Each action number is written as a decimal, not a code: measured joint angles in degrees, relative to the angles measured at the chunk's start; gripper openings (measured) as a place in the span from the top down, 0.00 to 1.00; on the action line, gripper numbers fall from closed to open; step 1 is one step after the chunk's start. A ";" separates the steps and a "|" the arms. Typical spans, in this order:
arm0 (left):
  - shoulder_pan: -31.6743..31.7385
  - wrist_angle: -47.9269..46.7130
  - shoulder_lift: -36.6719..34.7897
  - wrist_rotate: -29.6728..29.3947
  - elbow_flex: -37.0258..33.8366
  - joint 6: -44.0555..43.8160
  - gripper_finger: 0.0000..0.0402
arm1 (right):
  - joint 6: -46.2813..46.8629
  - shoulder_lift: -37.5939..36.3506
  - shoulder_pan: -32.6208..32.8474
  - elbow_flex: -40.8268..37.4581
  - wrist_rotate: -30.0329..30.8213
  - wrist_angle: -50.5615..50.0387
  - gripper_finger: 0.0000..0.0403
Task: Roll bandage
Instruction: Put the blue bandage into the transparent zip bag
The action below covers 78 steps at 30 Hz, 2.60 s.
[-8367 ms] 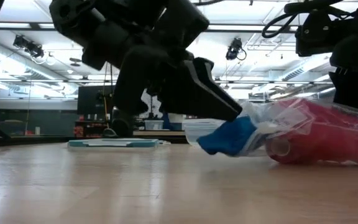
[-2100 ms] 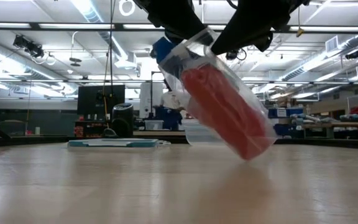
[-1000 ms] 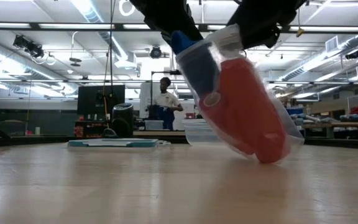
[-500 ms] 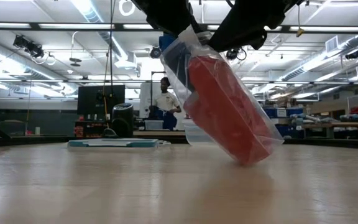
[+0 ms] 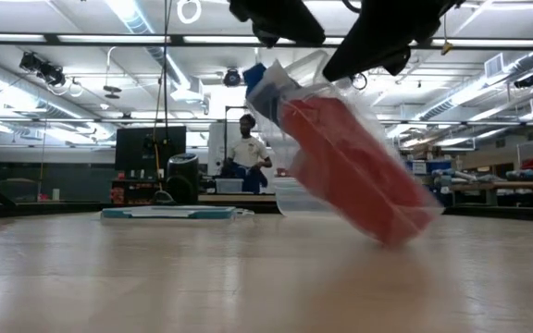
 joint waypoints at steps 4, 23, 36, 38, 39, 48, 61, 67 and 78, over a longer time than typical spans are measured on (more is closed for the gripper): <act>0.18 -4.28 0.06 0.05 3.06 0.00 0.65 | 1.69 -0.02 1.06 -0.02 1.19 -2.20 1.00; -6.17 35.68 -2.08 3.50 -17.58 -2.37 0.54 | 15.73 -10.84 14.92 -0.04 17.90 -20.68 1.00; -5.24 51.45 -3.77 -11.50 -30.15 4.01 0.54 | 19.87 -11.43 16.91 -0.04 24.27 -20.38 1.00; -5.31 51.16 -3.68 -12.63 -30.19 3.43 0.54 | 19.53 -11.43 16.43 -0.04 24.52 -19.04 1.00; -5.30 51.07 -3.66 -12.59 -30.19 2.28 0.54 | 19.07 -11.43 16.29 -0.04 25.20 -18.39 1.00; -5.20 52.10 -3.66 -10.26 -30.19 -1.82 0.54 | 12.19 -11.43 16.24 -0.04 28.36 -9.43 1.00; -5.39 56.16 -3.64 -9.27 -30.19 -2.08 0.55 | 8.88 -11.11 15.15 -0.04 29.34 -5.43 1.00; -5.39 56.21 -3.62 -9.27 -30.19 -1.87 0.68 | 9.23 -8.85 13.67 -0.04 28.76 -4.53 1.00; -5.39 54.16 -3.62 -9.29 -30.19 -1.76 0.99 | 9.27 -8.48 12.79 -0.04 26.00 -3.94 0.97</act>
